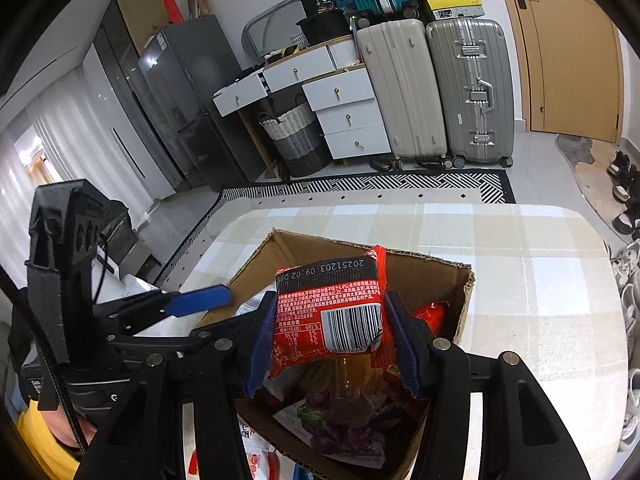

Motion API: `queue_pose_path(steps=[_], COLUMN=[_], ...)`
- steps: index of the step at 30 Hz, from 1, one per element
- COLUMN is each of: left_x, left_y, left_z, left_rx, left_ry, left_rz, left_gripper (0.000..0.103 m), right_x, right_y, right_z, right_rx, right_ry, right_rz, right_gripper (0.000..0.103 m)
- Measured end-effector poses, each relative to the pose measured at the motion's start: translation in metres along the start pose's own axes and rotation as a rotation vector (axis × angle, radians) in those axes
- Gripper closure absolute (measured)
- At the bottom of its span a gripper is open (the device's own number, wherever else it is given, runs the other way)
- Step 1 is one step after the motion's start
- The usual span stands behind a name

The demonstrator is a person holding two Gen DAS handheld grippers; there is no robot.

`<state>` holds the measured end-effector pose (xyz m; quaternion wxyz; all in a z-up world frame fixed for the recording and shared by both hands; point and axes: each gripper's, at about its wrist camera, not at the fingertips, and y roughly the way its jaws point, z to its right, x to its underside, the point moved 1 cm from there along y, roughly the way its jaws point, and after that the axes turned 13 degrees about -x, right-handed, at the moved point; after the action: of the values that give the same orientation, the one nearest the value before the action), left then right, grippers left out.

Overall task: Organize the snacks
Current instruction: 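Open the left tool inside the box while the right tool releases the red packet there, then withdraw both tools from the box toward the remaining snacks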

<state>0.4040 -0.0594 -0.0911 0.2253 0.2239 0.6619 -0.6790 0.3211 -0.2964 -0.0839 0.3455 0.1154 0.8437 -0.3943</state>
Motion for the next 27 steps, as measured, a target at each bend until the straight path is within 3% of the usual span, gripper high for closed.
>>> queue_pose_path(steps=[14, 21, 27], left_x=[0.017, 0.025, 0.036], left_y=[-0.037, -0.058, -0.086], left_z=[-0.005, -0.008, -0.009], left_rx=[-0.039, -0.058, -0.073], left_ry=[-0.002, 0.005, 0.012], left_rz=[0.023, 0.035, 0.053], left_gripper=[0.036, 0.031, 0.026], right_x=[0.003, 0.003, 0.004], right_y=[0.006, 0.002, -0.018], right_z=[-0.008, -0.02, -0.04], right_rx=[0.039, 0.103, 0.084], right_ry=[-0.025, -0.079, -0.11], right_rz=[-0.012, -0.007, 0.028], right_gripper=[0.05, 0.043, 0.041])
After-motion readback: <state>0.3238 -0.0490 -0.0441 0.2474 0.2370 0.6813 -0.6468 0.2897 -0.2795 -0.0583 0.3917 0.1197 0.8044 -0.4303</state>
